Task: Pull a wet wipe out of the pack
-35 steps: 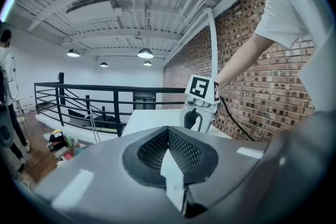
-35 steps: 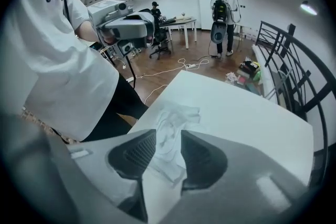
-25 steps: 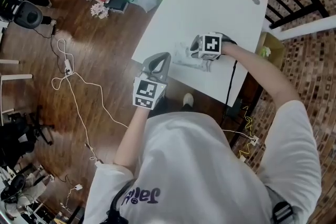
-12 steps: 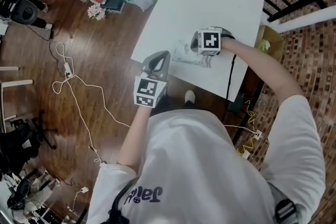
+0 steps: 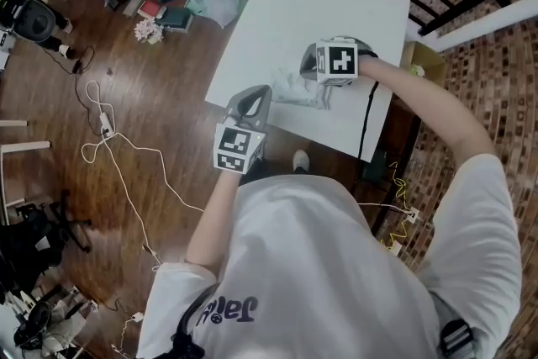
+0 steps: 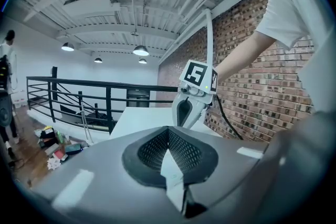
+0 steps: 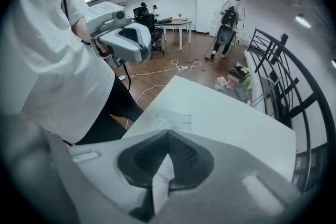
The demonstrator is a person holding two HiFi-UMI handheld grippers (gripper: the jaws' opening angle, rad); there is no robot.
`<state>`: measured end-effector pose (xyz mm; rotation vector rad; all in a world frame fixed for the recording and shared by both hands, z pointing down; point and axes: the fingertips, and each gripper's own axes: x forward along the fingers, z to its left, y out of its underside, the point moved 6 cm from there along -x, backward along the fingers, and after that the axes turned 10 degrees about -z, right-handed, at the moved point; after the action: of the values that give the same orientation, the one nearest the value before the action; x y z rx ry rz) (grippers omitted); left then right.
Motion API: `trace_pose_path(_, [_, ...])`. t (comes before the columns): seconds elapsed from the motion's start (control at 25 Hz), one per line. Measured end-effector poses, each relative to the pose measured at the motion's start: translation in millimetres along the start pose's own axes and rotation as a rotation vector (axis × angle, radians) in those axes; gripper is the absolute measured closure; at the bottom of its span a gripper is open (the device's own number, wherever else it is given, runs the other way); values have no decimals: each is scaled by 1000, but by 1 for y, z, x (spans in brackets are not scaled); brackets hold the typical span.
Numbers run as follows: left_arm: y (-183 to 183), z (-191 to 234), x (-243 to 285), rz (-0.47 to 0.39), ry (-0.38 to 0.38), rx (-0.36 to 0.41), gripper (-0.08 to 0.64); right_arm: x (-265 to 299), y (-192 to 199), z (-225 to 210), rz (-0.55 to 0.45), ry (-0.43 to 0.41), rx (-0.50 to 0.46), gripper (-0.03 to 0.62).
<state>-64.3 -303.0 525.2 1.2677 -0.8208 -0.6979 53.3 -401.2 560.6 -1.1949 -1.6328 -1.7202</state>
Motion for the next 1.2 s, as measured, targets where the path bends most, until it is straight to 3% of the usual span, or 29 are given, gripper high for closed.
trace_pose_path(0.36, [-2, -14, 7, -14, 53, 15, 545, -47, -23, 22, -45, 79, -32, 601])
trace_pose_path(0.72, [-5, -31, 22, -16, 123, 29, 545, -130, -30, 21, -152, 245, 22, 601])
trace_pose_path(1.2, [-5, -61, 40, -5, 209, 40, 545, -202, 58, 39, -144, 437, 196, 601])
